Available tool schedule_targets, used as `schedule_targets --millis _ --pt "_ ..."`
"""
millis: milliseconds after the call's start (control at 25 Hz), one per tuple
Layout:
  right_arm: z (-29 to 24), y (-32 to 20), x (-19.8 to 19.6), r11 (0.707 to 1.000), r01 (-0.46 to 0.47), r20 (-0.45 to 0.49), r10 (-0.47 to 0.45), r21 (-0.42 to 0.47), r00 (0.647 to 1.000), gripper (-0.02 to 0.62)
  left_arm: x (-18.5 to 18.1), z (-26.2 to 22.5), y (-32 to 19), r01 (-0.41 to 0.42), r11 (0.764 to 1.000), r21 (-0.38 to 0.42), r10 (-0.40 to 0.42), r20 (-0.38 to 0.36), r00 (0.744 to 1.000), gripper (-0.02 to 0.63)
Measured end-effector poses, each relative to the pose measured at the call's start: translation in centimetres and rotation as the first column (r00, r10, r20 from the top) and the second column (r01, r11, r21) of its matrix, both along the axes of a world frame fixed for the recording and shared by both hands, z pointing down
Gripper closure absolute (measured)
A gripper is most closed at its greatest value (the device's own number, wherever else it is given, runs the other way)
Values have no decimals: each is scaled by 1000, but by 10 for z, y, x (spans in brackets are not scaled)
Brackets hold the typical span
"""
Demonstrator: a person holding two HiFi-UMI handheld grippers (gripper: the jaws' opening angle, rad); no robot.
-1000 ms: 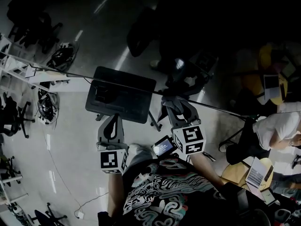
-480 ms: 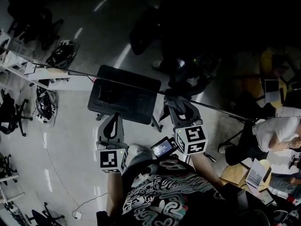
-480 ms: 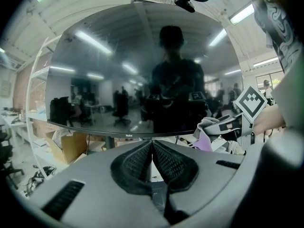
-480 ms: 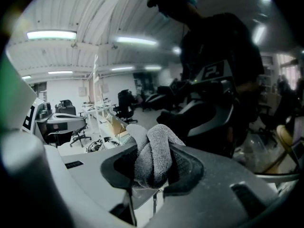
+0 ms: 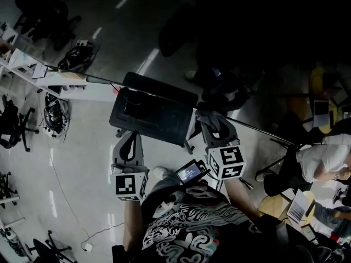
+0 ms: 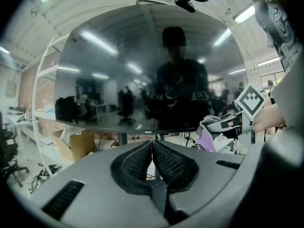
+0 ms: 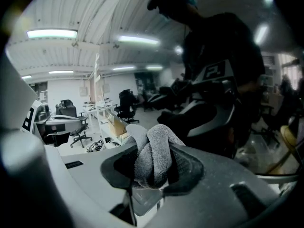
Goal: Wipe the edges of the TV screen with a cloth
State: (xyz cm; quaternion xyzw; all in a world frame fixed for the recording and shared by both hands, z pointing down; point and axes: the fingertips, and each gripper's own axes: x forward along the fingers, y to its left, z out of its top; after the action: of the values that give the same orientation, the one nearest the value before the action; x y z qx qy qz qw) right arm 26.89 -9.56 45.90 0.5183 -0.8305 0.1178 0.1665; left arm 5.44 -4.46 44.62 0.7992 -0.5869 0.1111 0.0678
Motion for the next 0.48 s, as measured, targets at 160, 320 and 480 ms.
schedule_targets --millis 160,320,480 --pt "1 -7 -26 1000 7 -3 -7 -6 1000 446 -28 2 -1 15 1000 -5 -15 -8 1000 588" --pt "0 -13 -42 1000 13 -10 -13 -3 1000 446 -50 2 -1 37 999 3 -37 -8 999 588" --pt "1 -20 -60 1000 20 -14 -20 0 1000 446 -74 1 -1 62 998 16 -62 -7 998 589"
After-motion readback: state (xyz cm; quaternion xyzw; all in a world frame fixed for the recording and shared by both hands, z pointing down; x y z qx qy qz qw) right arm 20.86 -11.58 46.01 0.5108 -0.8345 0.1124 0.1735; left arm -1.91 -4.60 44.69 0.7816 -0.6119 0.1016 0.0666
